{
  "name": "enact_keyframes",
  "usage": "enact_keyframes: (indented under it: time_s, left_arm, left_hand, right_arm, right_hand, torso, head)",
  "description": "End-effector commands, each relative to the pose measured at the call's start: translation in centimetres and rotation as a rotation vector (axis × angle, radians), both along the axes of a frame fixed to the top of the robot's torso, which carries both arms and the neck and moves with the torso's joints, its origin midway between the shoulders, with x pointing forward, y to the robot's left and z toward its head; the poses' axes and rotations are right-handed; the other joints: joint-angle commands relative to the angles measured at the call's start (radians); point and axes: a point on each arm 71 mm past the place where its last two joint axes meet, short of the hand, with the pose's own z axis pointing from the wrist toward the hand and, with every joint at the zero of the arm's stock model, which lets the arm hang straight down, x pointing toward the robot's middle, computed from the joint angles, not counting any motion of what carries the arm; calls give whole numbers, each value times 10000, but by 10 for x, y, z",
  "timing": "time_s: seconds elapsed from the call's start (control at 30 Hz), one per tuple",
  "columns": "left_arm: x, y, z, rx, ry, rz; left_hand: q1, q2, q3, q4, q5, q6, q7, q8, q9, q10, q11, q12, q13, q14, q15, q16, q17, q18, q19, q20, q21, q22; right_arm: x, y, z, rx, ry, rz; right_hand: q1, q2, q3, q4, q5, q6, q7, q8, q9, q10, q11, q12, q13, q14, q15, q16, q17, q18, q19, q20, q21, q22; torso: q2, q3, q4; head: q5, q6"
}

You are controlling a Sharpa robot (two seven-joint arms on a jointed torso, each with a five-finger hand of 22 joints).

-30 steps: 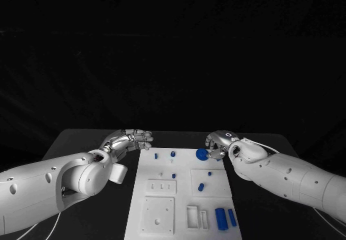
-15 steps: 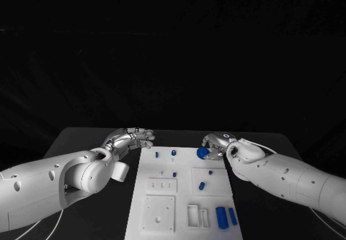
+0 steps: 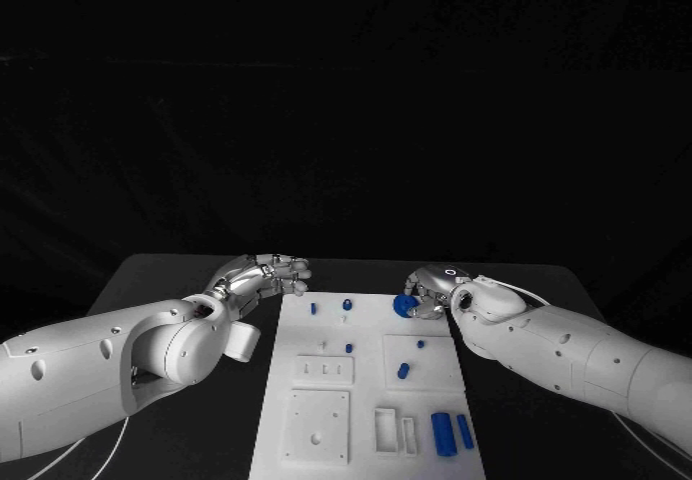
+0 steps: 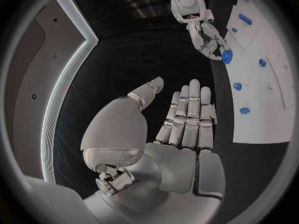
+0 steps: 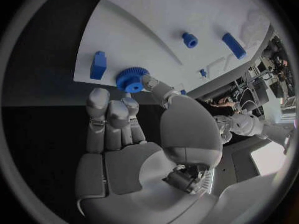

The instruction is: Assemble the parts on the task board

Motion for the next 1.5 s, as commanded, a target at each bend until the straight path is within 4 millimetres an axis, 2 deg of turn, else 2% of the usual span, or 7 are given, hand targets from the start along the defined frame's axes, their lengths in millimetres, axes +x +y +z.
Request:
enact_keyframes:
  time_s: [0.03,0.23,0.47,0.57,0.73,1.03,1.5]
  left_arm:
    - [0,-3,2,-103,-103,-190]
    - [0,-3,2,-99,-103,-182]
    - [0,-5,2,-99,-99,-205]
    - [0,-5,2,-100,-99,-209]
    - [1,-4,2,-92,-97,-191]
    - [0,-4,2,-87,-112,-161]
    - [1,-1,2,-65,-147,-67]
  left_hand:
    - [-50,19,1,-55,-31,55,25,3,12,69,19,14,12,-52,35,22,1,14,-48,-3,54,216]
    - [-58,21,1,-52,-31,55,27,1,12,66,22,12,11,-53,36,22,1,13,-49,-3,55,216]
    - [-63,20,2,-53,-30,52,32,-1,12,62,26,9,10,-54,36,22,1,13,-50,-3,56,216]
    - [-66,18,2,-54,-30,50,35,-3,11,59,29,7,9,-55,36,22,1,14,-51,-4,57,216]
    - [-65,19,4,-57,-28,48,38,-6,11,56,33,5,8,-56,35,22,1,15,-51,-5,58,216]
    - [-58,26,13,-66,-25,47,40,-8,11,54,35,3,7,-56,34,23,2,17,-53,-6,60,216]
    - [-55,33,21,-75,-22,51,36,-7,13,52,42,2,7,-55,33,25,3,17,-54,-7,63,216]
  right_arm:
    - [0,0,-7,-218,569,45]
    - [0,2,-8,-200,663,58]
    - [0,4,-9,-231,745,22]
    - [0,5,-11,-316,810,4]
    - [-2,6,-14,-437,820,67]
    - [-5,14,-7,-275,50,46]
    - [-19,32,12,376,-1279,225]
  right_hand:
    - [-11,74,397,252,-297,24,51,-28,-6,192,-17,163,179,-67,-10,56,90,447,-114,-32,133,222]
    - [-74,163,991,709,-684,-32,46,-47,-15,264,-10,220,305,-62,-15,27,203,447,-159,-40,253,207]
    - [-171,-21,941,739,-688,-53,41,-39,-5,288,-13,238,348,-52,-19,25,254,447,-165,-46,323,210]
    - [-203,-109,723,583,-397,-40,59,-3,22,313,1,259,391,-50,-8,25,304,447,-179,-67,388,207]
    - [-90,75,673,406,-449,220,131,153,96,425,68,328,486,-42,55,16,371,447,-213,-89,436,190]
    - [192,412,1448,371,-573,744,231,330,134,526,167,336,521,-21,154,-34,452,447,-257,-40,481,178]
    - [32,53,1640,513,-783,911,191,346,127,724,130,428,617,14,118,-41,535,447,-167,-61,561,155]
  torso:
    - [11,3,7]
    - [8,-1,-10]
    - [13,-3,-11]
    - [8,0,-2]
    - [-2,5,-5]
    - [-9,10,-6]
    - [-7,11,-20]
  head:
    - [-3,-15]
    - [15,-43]
    - [2,-59]
    - [-13,-70]
    - [-4,-115]
    - [-4,-106]
    - [6,-113]
